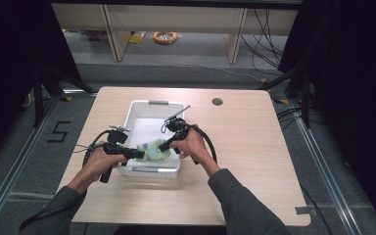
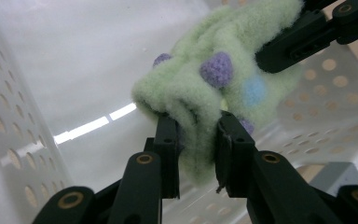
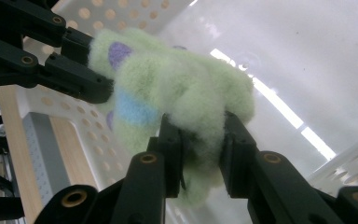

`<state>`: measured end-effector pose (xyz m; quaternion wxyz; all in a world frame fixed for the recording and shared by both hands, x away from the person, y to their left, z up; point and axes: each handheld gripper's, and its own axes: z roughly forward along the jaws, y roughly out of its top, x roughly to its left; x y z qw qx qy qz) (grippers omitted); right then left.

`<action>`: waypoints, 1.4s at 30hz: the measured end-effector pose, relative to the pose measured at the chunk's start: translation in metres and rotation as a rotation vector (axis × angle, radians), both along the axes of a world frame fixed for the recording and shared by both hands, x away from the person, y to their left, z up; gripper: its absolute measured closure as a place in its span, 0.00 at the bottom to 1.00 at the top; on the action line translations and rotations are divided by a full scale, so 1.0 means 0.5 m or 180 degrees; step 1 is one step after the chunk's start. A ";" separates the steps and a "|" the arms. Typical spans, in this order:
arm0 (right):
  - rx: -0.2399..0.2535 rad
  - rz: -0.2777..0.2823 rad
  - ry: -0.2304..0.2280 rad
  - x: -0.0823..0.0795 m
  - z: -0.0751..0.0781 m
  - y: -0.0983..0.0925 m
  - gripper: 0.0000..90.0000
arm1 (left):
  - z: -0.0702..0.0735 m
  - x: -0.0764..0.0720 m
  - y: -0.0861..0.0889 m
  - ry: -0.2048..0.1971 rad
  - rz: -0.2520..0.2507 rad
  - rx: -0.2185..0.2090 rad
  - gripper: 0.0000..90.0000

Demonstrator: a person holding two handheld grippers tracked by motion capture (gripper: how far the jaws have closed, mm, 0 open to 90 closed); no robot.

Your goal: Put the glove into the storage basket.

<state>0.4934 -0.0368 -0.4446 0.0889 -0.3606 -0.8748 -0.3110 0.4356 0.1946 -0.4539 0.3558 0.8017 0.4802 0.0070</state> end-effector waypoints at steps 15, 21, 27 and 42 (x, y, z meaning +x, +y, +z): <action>-0.0316 -0.0076 -0.0121 0.003 -0.013 0.022 0.81 | 0.024 -0.008 0.002 -0.0344 0.0113 0.0231 0.65; -0.0416 -0.0130 -0.0085 0.003 -0.010 0.026 0.77 | 0.037 -0.033 -0.010 -0.0568 0.0197 0.0187 0.57; -0.0505 -0.0159 -0.0204 0.005 -0.004 0.025 0.67 | 0.051 -0.071 -0.021 -0.0644 0.0069 0.0146 0.54; -0.0227 -0.0225 -0.0427 -0.001 0.046 -0.017 0.55 | 0.067 -0.106 -0.035 -0.0689 0.0081 0.0001 0.43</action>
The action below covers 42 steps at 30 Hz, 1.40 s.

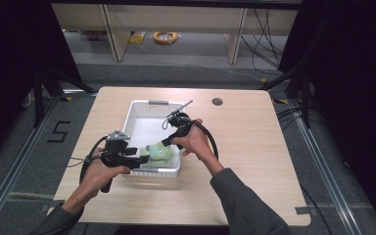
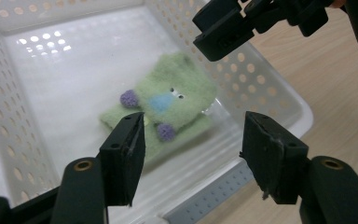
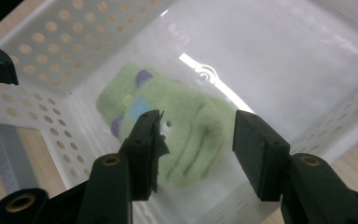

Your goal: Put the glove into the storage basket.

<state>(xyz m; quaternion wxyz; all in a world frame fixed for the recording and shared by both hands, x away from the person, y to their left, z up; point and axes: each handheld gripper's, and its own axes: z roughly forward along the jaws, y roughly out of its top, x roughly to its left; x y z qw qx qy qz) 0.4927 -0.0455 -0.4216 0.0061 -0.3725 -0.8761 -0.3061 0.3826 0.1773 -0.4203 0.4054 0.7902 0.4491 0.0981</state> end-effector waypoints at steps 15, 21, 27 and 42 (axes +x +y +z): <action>0.0294 0.0132 -0.0228 -0.056 0.053 -0.067 0.48 | 0.008 -0.030 -0.016 -0.0073 -0.0127 -0.0124 0.40; 0.0406 0.0211 -0.0292 -0.086 0.066 -0.091 0.46 | 0.005 -0.041 -0.025 -0.0068 -0.0159 -0.0155 0.37; 0.0494 0.0255 -0.0367 -0.115 0.077 -0.125 0.45 | 0.005 -0.051 -0.038 -0.0087 -0.0206 -0.0183 0.33; 0.0597 0.0180 -0.0480 -0.169 0.075 -0.206 0.43 | 0.001 -0.077 -0.079 -0.0167 -0.0363 -0.0248 0.27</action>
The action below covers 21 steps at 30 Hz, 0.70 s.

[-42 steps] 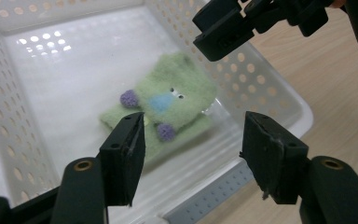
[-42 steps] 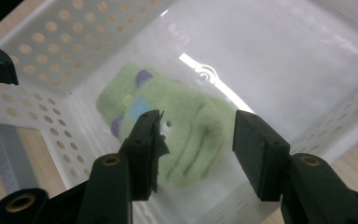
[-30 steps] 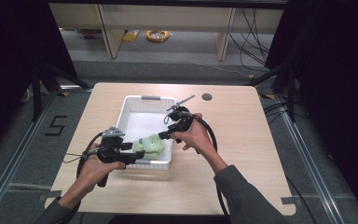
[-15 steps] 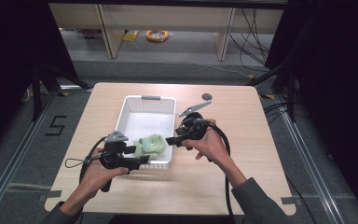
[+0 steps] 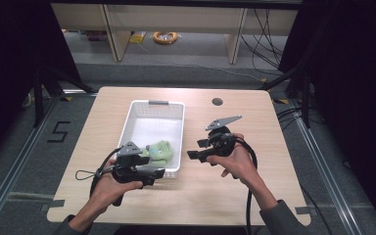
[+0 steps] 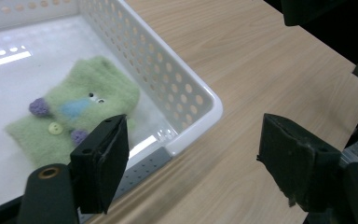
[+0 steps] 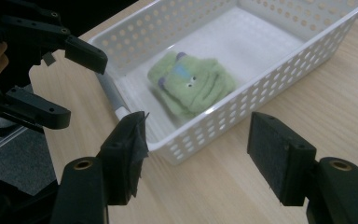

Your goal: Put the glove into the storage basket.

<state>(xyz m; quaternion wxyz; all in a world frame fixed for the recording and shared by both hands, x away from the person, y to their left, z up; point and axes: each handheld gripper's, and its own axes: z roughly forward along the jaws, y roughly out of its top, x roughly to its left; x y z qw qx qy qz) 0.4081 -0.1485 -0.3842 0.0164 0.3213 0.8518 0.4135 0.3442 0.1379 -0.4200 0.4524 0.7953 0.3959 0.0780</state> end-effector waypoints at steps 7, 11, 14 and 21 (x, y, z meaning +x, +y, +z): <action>0.0077 -0.0045 0.0035 -0.028 -0.008 -0.022 0.41 | -0.001 -0.019 -0.018 -0.0010 -0.0094 -0.0075 0.27; 0.0125 -0.0029 -0.0001 -0.040 -0.015 -0.036 0.38 | -0.003 -0.027 -0.027 -0.0062 -0.0140 -0.0083 0.27; 0.0145 -0.0031 -0.0047 -0.048 -0.017 -0.043 0.34 | -0.004 -0.035 -0.032 -0.0078 -0.0155 -0.0099 0.27; 0.0222 -0.0039 -0.0094 -0.073 -0.024 -0.057 0.27 | -0.014 -0.049 -0.040 -0.0097 -0.0204 -0.0103 0.27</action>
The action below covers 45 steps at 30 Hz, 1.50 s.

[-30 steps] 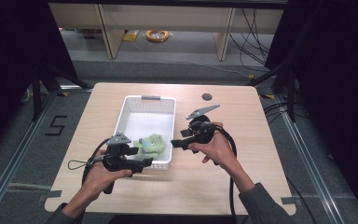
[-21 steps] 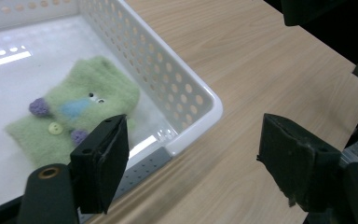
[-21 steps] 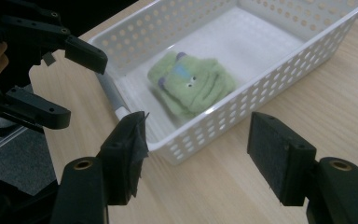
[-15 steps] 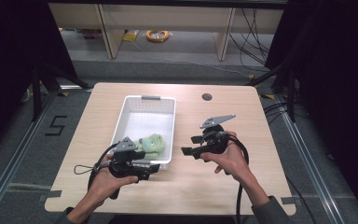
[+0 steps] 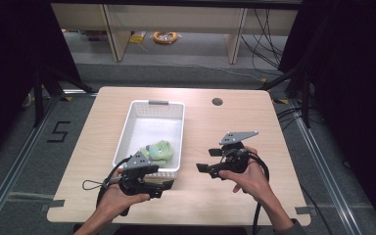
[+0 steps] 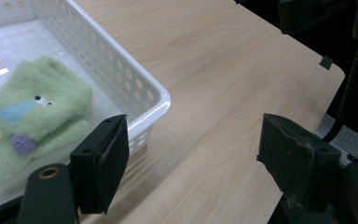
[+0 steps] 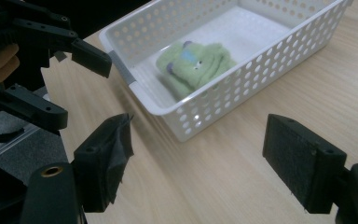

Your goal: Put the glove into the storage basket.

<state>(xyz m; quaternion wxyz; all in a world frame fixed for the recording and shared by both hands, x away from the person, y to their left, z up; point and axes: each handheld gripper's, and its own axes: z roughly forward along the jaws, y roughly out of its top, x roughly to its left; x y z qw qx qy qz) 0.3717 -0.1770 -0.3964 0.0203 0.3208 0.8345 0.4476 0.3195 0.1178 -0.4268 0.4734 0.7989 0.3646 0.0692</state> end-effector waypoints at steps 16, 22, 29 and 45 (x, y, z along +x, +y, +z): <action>0.0070 -0.0032 -0.0085 -0.038 -0.036 -0.037 0.25 | -0.023 -0.018 -0.018 -0.0005 -0.0021 -0.0005 0.27; 0.0062 -0.0097 -0.0073 -0.048 -0.050 -0.051 0.25 | -0.034 -0.024 -0.022 -0.0034 -0.0093 0.0002 0.27; 0.0080 -0.0084 0.0028 -0.060 -0.068 -0.062 0.24 | -0.047 -0.034 -0.025 -0.0007 -0.0058 -0.0005 0.26; 0.0086 -0.0084 0.0005 -0.098 -0.104 -0.083 0.24 | -0.070 -0.059 -0.013 -0.0016 -0.0127 0.0041 0.26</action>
